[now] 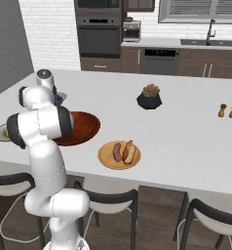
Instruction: Place one bun and one sausage from the bowl on each plate.
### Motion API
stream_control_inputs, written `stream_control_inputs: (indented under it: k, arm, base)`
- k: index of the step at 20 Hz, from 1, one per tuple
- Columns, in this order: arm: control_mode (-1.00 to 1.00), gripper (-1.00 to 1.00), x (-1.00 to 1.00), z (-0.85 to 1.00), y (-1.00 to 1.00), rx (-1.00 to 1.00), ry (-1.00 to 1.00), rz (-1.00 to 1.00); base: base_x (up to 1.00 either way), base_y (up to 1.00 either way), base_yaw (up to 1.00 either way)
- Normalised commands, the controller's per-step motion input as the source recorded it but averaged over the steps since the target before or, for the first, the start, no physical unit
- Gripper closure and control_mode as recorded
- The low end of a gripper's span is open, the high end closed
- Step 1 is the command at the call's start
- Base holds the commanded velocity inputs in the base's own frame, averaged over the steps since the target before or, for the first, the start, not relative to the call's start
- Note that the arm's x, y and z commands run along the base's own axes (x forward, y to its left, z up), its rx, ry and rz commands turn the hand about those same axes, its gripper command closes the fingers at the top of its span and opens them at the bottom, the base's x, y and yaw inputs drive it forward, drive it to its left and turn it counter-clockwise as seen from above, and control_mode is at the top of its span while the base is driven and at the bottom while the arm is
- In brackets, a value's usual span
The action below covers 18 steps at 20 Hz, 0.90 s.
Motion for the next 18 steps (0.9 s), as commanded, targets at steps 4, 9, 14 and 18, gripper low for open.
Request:
stream_control_inputs:
  k: [4,9,14,18]
  arm:
    - [-1.0,1.0,-0.46,0.0,0.51,-0.01,0.0,0.12]
    - [-1.0,1.0,-0.71,0.0,0.35,-0.02,-0.02,0.15]
    - [-1.0,1.0,-0.43,-0.01,0.42,-0.02,-0.01,0.18]
    - [-1.0,1.0,-0.01,0.0,0.57,-0.01,0.06,0.14]
  base:
    - [0.0,0.0,0.0]
    - [0.0,0.0,0.0]
    - [0.0,0.0,0.0]
    - [0.0,0.0,0.0]
